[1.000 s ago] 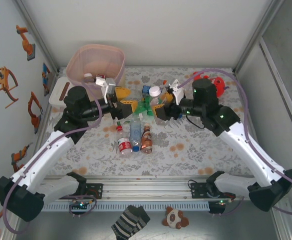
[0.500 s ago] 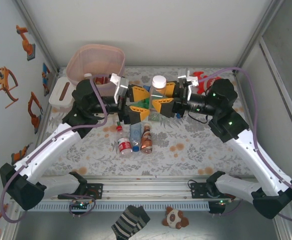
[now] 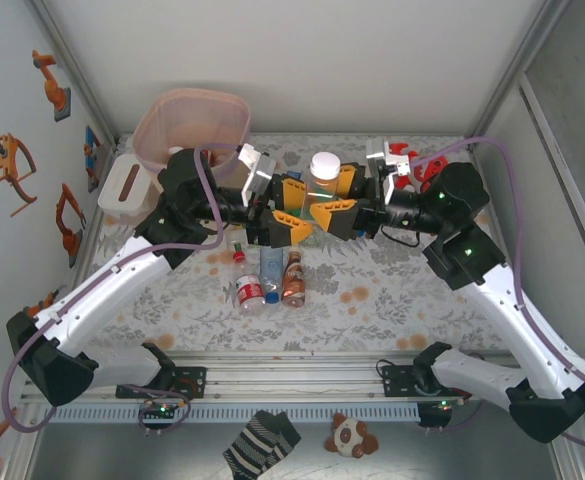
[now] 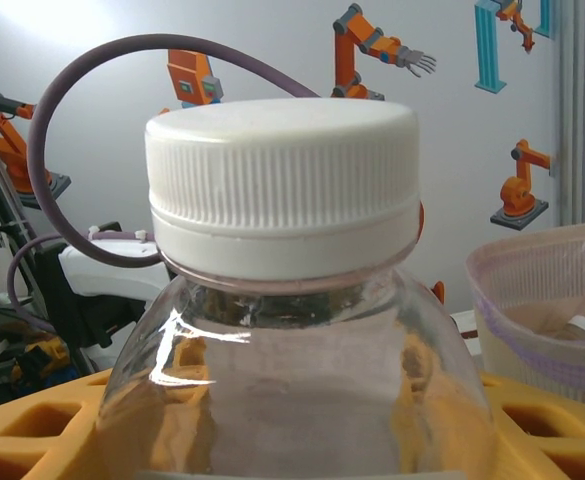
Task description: Put the plastic bottles in the bin
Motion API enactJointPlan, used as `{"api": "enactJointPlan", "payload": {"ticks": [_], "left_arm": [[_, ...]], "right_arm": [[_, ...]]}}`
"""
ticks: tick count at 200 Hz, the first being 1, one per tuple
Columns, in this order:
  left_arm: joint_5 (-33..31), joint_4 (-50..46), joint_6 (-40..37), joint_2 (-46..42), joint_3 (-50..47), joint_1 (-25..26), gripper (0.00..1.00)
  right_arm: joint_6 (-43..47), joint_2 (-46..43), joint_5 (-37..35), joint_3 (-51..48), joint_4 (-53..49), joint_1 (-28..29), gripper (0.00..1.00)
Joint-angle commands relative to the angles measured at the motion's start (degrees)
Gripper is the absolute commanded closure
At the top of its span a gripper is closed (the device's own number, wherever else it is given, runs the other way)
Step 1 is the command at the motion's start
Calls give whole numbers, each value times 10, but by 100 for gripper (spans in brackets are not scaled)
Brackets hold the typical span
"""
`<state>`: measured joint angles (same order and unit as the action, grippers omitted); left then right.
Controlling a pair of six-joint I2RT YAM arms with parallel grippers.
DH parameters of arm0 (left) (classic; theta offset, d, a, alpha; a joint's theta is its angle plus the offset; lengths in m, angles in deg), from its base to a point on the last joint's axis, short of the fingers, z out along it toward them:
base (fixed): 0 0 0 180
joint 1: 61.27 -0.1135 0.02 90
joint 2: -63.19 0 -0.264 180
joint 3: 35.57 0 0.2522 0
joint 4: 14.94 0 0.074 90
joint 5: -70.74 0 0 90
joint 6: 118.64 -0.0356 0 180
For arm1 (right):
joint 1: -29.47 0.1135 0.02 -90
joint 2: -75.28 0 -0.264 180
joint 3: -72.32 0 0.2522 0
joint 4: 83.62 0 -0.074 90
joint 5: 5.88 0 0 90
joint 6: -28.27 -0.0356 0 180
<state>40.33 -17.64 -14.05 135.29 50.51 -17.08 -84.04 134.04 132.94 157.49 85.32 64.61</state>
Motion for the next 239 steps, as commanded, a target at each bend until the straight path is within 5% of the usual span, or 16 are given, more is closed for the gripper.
{"api": "enactJointPlan", "payload": {"ticks": [1,27,64,101,190,239], "left_arm": [[18,-2,-17,1,15,6,44],[15,-7,-24,-5,15,6,47],[-18,-76,-73,-17,30,4,49],[-78,-145,-116,-27,57,-7,49],[-462,-302,-146,-26,146,-80,50],[-503,-394,-156,31,240,-173,51]], "right_arm": [[10,-13,-2,9,0,5,40],[12,-16,-8,10,-5,5,36],[39,-30,-37,16,-52,5,11],[67,-51,-67,21,-103,5,10],[108,-91,-118,29,-190,5,10],[131,-92,-163,39,-248,5,10]]}}
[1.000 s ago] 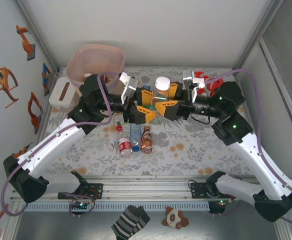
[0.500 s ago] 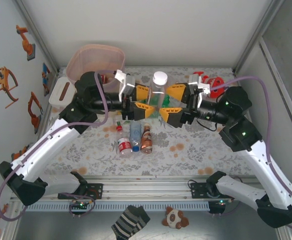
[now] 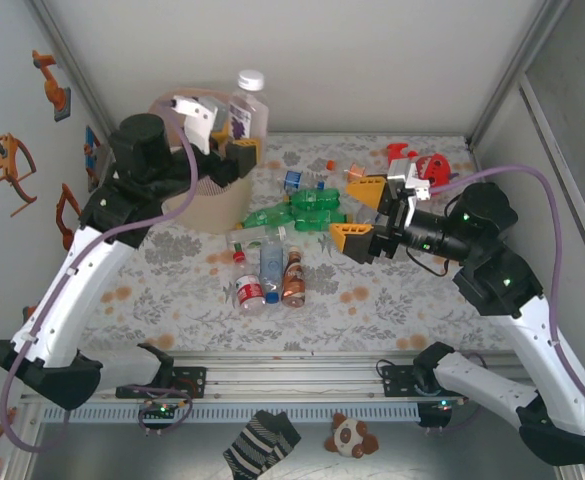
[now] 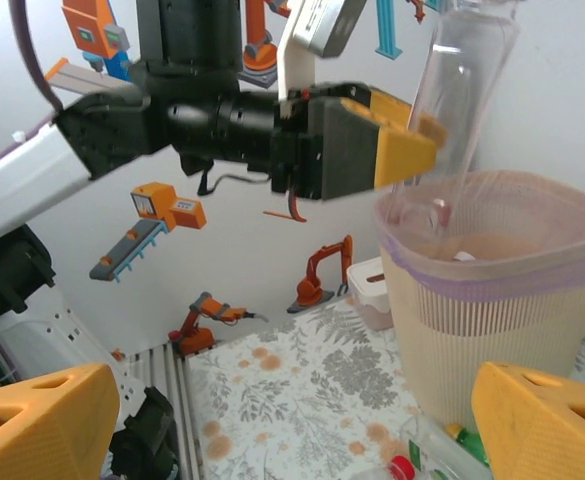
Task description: Put the plastic bottles in the bin
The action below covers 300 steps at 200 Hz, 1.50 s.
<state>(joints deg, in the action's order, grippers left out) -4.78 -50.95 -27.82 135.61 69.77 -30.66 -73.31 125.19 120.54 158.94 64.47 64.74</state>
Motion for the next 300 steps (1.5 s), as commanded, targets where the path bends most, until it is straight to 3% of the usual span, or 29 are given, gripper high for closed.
{"api": "enactJointPlan", "payload": {"ticks": [1,63,122,183,300], "left_arm": [[-54,-62,-19,29,50,-39,51],[-131,-201,-67,156,186,-104,52],[-107,-337,-82,303,339,-147,53],[-94,-536,-86,492,572,-154,53],[-84,-557,-59,606,543,-155,53]], "right_arm": [[24,-3,-41,25,-42,3,10],[68,5,-121,23,-138,3,10],[87,6,-153,10,-170,4,10],[94,2,-166,6,-188,3,11],[98,-2,-170,-4,-198,3,10]]}}
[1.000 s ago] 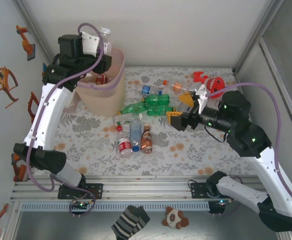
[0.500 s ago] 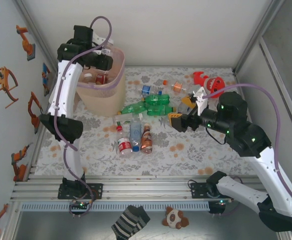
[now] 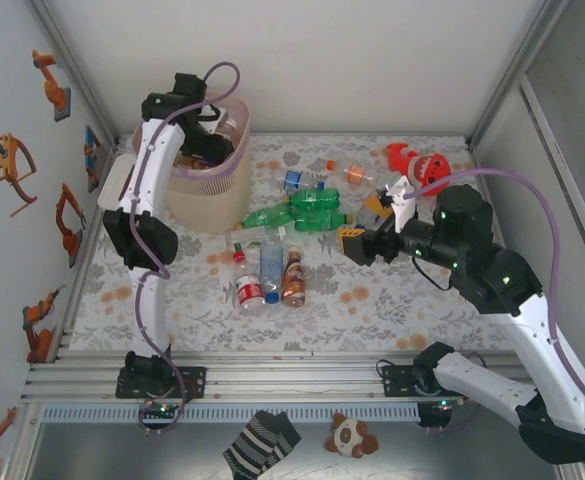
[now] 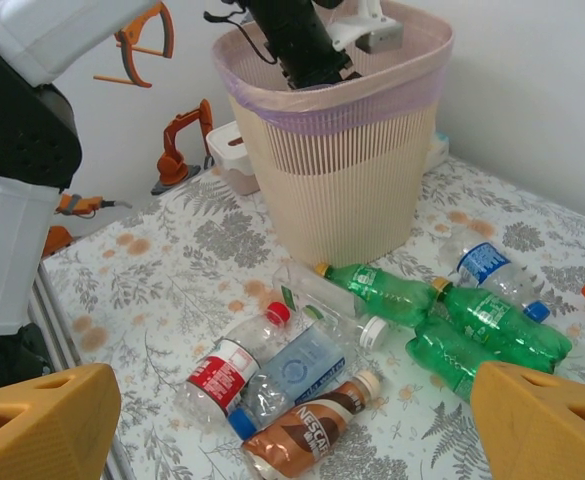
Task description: Put the plastic bottles in the bin
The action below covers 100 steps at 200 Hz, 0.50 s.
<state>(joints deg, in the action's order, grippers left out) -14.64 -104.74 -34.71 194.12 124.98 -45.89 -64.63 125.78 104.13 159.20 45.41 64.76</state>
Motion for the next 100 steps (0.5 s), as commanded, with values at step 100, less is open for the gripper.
{"api": "enactJointPlan", "payload": {"ticks": [100], "left_arm": [[1,18,22,43,-93,-2,43]], "right_arm": [[13,-11,-8,-10,-5,3,11]]}}
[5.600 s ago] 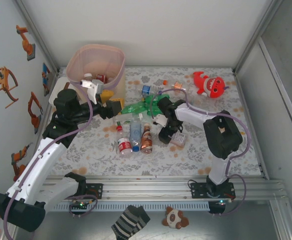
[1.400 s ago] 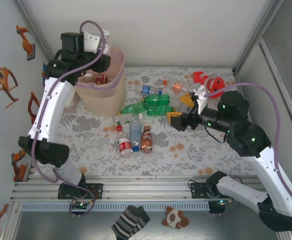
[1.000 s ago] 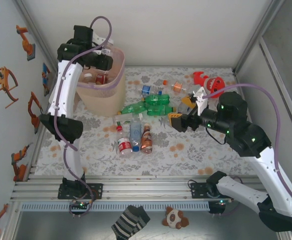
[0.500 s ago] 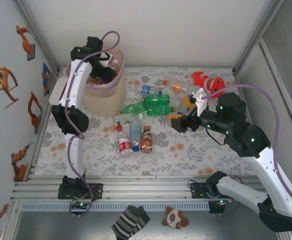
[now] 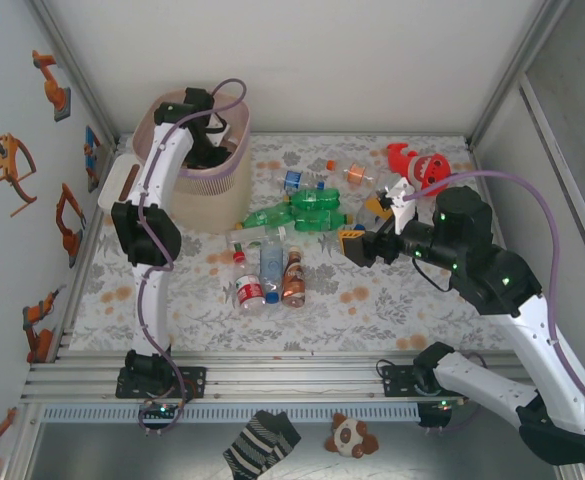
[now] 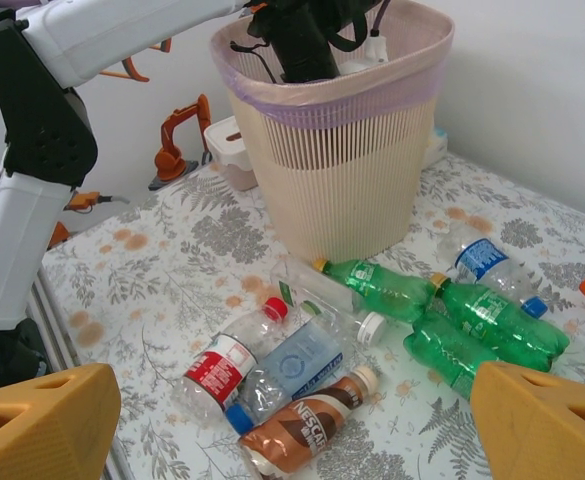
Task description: Put the plastic bottles in the bin
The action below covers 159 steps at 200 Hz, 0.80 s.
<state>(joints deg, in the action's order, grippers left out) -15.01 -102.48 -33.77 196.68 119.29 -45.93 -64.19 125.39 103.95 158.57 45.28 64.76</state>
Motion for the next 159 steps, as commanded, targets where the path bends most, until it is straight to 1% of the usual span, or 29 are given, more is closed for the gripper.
{"api": "enactJointPlan", "payload": {"ticks": [1,40,85,124,159], "left_arm": [[5,-4,13,18,-36,-1,43],[-4,8,17,-10,-40,-2,33],[-4,25,21,-72,-37,-1,31],[3,34,25,-121,-34,-1,27],[7,33,28,-152,-36,-2,26]], "right_arm": [[9,-7,-7,-4,-4,3,11],[6,-8,-9,-2,-4,3,11],[4,-7,-34,-5,-6,3,11],[-5,1,-41,-17,6,3,11],[-24,15,-59,-30,18,3,11]]}}
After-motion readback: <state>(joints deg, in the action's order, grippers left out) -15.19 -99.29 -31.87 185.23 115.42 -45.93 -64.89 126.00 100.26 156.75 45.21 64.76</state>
